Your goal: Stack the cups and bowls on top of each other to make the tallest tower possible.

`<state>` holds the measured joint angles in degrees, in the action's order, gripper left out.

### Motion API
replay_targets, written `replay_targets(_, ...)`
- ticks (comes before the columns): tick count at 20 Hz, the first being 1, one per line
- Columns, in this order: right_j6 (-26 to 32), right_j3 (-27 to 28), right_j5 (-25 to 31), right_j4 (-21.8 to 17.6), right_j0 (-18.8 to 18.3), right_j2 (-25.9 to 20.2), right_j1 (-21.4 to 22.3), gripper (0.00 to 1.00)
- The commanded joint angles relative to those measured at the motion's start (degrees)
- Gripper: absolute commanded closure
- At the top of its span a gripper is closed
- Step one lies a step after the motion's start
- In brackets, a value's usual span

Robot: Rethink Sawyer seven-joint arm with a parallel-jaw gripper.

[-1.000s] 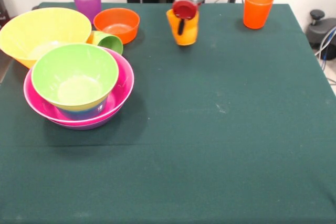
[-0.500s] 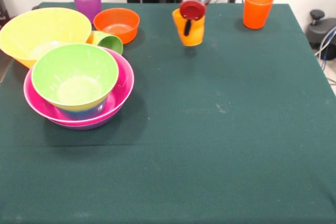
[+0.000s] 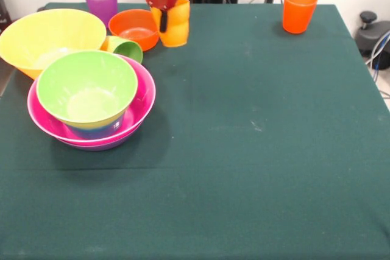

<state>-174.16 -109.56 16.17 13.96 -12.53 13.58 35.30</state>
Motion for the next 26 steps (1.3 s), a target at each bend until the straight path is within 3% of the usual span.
replay_targets(1,2.5,4.41,12.25,-1.54,1.28,-4.87,4.94,1.0)
replay_targets(6,-2.38,7.51,16.92,0.07,4.78,-2.91,5.11,1.0)
replay_targets(11,-2.6,9.78,19.26,-0.17,5.5,-1.83,4.78,1.0)
replay_targets(22,6.26,11.1,12.35,-4.08,-3.62,-4.28,0.4,1.0)
replay_targets(26,6.38,13.42,15.04,-4.75,-4.35,-4.13,0.21,1.0)
